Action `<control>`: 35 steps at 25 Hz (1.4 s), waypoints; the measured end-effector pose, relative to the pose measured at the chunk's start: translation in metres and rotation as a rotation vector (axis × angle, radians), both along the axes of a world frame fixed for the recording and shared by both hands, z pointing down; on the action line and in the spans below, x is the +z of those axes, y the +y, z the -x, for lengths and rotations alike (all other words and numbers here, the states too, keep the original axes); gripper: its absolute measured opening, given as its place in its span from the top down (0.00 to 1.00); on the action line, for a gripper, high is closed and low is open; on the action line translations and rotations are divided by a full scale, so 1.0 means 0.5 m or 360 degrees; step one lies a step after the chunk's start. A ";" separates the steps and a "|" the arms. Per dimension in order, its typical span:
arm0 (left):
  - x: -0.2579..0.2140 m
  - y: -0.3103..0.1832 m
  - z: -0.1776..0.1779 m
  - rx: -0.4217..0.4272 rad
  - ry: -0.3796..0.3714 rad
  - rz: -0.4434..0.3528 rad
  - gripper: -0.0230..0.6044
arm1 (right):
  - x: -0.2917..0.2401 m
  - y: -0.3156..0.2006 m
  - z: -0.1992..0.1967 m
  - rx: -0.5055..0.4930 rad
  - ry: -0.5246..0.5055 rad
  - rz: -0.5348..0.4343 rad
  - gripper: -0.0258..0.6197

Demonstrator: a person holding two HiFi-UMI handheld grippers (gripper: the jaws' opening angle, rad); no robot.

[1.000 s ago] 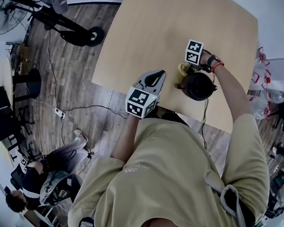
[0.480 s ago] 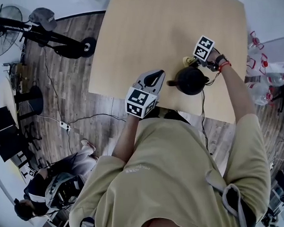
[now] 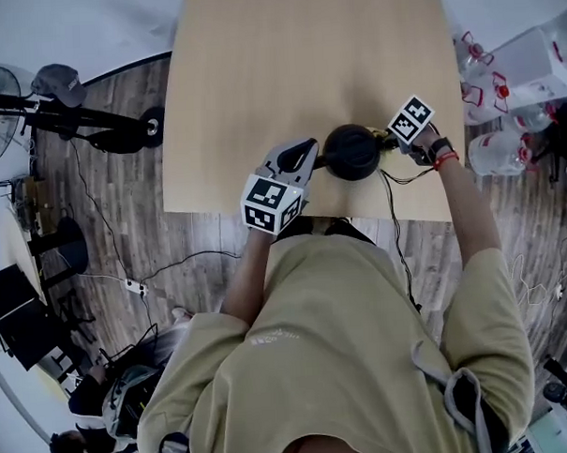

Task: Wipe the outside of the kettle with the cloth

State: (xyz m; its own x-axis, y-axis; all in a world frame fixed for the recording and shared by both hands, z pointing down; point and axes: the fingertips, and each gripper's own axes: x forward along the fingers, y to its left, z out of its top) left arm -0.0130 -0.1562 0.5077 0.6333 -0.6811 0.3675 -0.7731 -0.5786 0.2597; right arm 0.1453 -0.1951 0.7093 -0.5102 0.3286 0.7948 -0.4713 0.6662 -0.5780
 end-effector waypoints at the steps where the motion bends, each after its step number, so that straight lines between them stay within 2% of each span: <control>1: 0.000 0.003 -0.007 0.0012 0.0000 -0.0003 0.92 | -0.001 0.009 -0.005 0.0073 -0.0019 -0.0021 0.76; 10: 0.005 0.037 -0.059 0.0092 0.0006 -0.0024 0.92 | 0.005 0.107 -0.048 0.0581 -0.0086 -0.0143 0.76; 13: 0.004 0.046 -0.073 0.0105 -0.0003 -0.0043 0.92 | 0.008 0.146 -0.057 0.0700 -0.0090 -0.0169 0.76; 18: -0.010 0.064 -0.074 0.0144 0.0000 -0.0043 0.92 | -0.001 0.228 -0.033 0.0792 -0.0061 -0.0156 0.76; 23: -0.002 0.072 -0.085 0.0159 0.0005 -0.0049 0.92 | 0.011 0.291 0.010 0.0810 -0.0087 -0.0118 0.76; 28: 0.000 0.080 -0.083 0.0163 0.0006 -0.0045 0.92 | 0.015 0.315 0.044 0.0972 -0.0075 -0.0135 0.76; 35: -0.004 0.092 -0.073 0.0146 -0.0002 -0.0051 0.92 | 0.005 0.348 0.134 0.1035 -0.0191 -0.0097 0.76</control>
State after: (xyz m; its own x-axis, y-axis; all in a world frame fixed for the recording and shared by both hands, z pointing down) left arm 0.0237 -0.1104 0.5055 0.6933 -0.6315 0.3472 -0.7166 -0.6551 0.2394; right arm 0.0782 -0.0211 0.7118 -0.6756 -0.1200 0.7274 -0.7230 0.3006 -0.6220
